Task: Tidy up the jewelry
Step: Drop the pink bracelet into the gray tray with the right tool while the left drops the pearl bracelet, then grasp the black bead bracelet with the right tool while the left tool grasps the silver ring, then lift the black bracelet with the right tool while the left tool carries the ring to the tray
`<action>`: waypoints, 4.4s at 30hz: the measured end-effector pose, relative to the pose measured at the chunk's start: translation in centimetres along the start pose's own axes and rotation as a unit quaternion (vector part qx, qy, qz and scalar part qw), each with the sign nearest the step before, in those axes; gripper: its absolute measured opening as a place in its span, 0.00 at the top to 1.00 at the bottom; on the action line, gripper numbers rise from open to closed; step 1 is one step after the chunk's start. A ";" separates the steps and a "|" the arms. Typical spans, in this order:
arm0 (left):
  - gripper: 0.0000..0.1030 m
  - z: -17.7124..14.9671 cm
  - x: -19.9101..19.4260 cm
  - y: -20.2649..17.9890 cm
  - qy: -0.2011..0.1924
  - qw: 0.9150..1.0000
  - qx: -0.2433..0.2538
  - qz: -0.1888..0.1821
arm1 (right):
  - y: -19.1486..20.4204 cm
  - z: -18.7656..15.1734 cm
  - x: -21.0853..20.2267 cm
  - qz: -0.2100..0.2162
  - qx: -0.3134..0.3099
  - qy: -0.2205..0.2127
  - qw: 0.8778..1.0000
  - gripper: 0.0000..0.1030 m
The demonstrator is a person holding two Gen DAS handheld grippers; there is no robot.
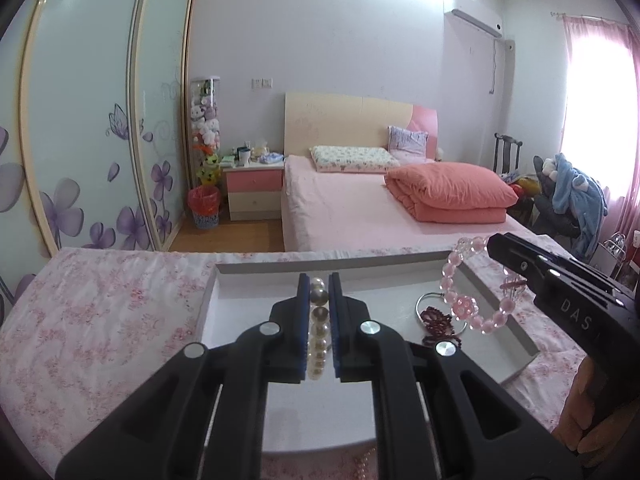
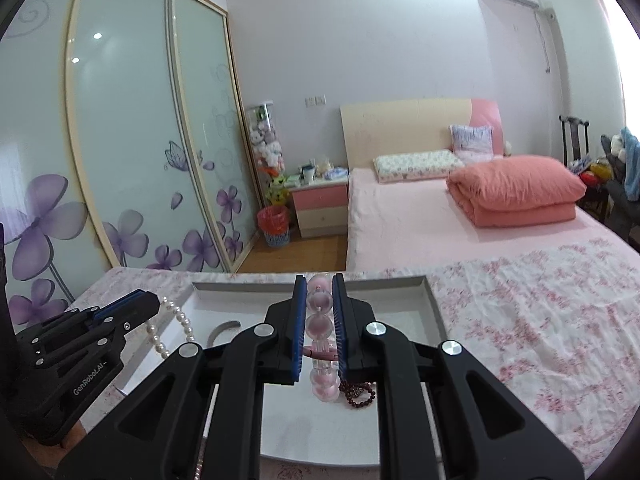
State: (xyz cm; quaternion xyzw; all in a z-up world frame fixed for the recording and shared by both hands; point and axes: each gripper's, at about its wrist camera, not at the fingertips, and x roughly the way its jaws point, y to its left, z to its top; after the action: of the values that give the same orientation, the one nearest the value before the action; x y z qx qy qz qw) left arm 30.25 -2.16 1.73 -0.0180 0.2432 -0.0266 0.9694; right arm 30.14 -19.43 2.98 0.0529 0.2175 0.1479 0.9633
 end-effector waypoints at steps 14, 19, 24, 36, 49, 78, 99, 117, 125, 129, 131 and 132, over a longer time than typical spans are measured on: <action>0.87 -0.8 3.7 1.3 0.042 0.999 -0.030 -0.007 | -1.2 -1.2 3.0 0.001 0.038 0.065 0.997 0.67; 0.82 0.0 3.0 3.0 0.034 0.998 -0.051 -0.002 | -1.5 -0.7 2.1 -0.004 0.041 0.051 0.998 0.65; 0.82 0.6 1.6 4.1 0.025 0.998 -0.057 0.009 | -1.5 -0.4 1.1 -0.006 0.044 0.047 0.998 0.65; 0.76 -1.5 -3.8 6.5 0.026 0.998 -0.046 0.027 | -1.1 -2.0 -2.8 -0.004 0.023 0.059 0.998 0.65; 0.66 -6.6 -7.0 8.0 0.077 0.996 -0.042 0.016 | -2.0 -8.1 -5.7 -0.002 0.007 0.164 0.986 0.65; 0.41 -10.6 -5.5 5.0 0.155 0.988 0.009 0.010 | -2.6 -11.0 -5.0 -0.056 0.015 0.212 0.976 0.87; 0.56 -10.4 -1.8 3.8 0.204 0.978 0.001 0.044 | -2.4 -11.0 -4.8 -0.045 0.013 0.216 0.975 0.86; 0.78 -10.7 -3.4 5.0 0.198 0.979 -0.018 0.036 | -2.0 -9.7 -6.7 -0.033 0.006 0.169 0.985 0.87; 0.78 -10.2 -5.1 5.3 0.177 0.983 -0.024 0.032 | -1.6 -8.4 -7.9 -0.018 0.003 0.138 0.990 0.87; 0.78 -9.9 -5.6 5.2 0.171 0.985 -0.023 0.029 | -1.3 -8.1 -8.2 -0.015 -0.001 0.132 0.991 0.87; 0.78 -9.9 -5.8 5.1 0.169 0.985 -0.022 0.028 | -1.2 -8.0 -8.2 -0.013 -0.002 0.132 0.991 0.87; 0.78 -9.9 -5.9 5.1 0.168 0.985 -0.022 0.028 | -1.2 -8.0 -8.2 -0.012 -0.002 0.131 0.991 0.87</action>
State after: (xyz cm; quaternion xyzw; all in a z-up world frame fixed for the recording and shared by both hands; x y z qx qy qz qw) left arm 20.56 3.08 -4.43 -0.0281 0.4040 0.0028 0.9143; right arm 19.87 -22.82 -1.12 0.0284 0.3425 0.1421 0.9283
